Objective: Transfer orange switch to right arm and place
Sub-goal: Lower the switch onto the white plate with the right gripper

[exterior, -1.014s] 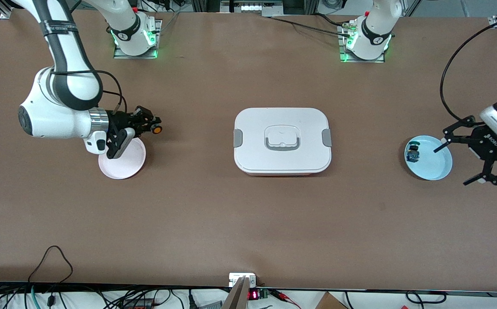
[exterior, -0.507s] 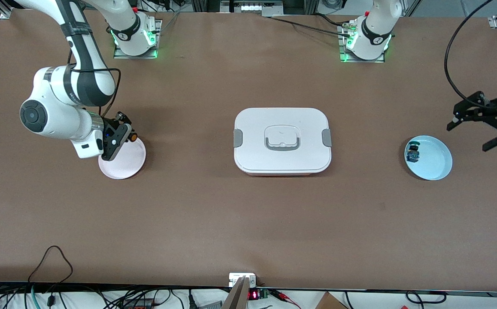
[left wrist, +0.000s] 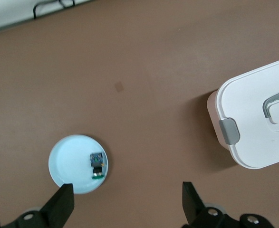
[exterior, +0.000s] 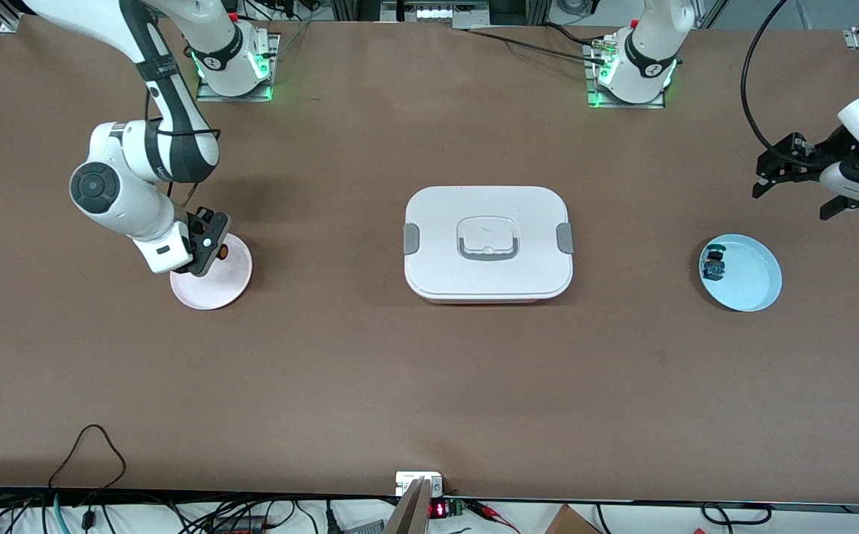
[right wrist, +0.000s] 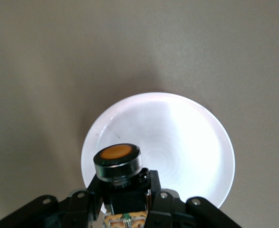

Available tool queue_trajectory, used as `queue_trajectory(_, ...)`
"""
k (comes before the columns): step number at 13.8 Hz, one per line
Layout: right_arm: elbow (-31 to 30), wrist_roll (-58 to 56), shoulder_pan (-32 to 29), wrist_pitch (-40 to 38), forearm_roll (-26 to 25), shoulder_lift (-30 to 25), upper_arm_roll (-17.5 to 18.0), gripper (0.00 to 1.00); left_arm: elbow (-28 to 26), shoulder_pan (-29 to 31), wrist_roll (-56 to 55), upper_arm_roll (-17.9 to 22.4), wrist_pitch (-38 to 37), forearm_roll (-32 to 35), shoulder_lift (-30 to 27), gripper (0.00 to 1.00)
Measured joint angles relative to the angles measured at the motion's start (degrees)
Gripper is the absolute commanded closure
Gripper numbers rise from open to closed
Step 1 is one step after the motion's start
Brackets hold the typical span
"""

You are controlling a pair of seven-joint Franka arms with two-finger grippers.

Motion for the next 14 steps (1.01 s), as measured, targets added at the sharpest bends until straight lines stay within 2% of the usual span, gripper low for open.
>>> queue_trajectory(3,-1.54,-1.14,0.0,4.0,-4.42,0.66,-0.09,1.0,0.04,-0.09,-9.69,-0.09,-4.29,0.0,0.0,0.0)
queue_trajectory(5,-1.91,-2.93,0.0,6.28,-6.17,1.4,-0.13,1.0,0.04,-0.07,-11.45,0.68,-5.01,0.01,0.0,0.0)
queue_trajectory(7,-2.01,-5.4,-0.16,7.83,-6.76,2.15,-0.22,1.0,0.02,-0.46,-11.48,2.32,-5.31,0.01,0.01,0.0)
queue_trajectory(10,-2.48,-9.34,-1.63,11.45,-6.78,3.64,-0.56,1.0,-0.25,-4.58,-11.36,6.54,-5.04,0.61,0.53,0.0)
queue_trajectory(14,-3.31,-10.13,-2.48,14.71,-6.78,5.76,-0.57,1.0,-0.24,-5.21,-10.36,6.96,-4.56,2.15,1.15,0.0)
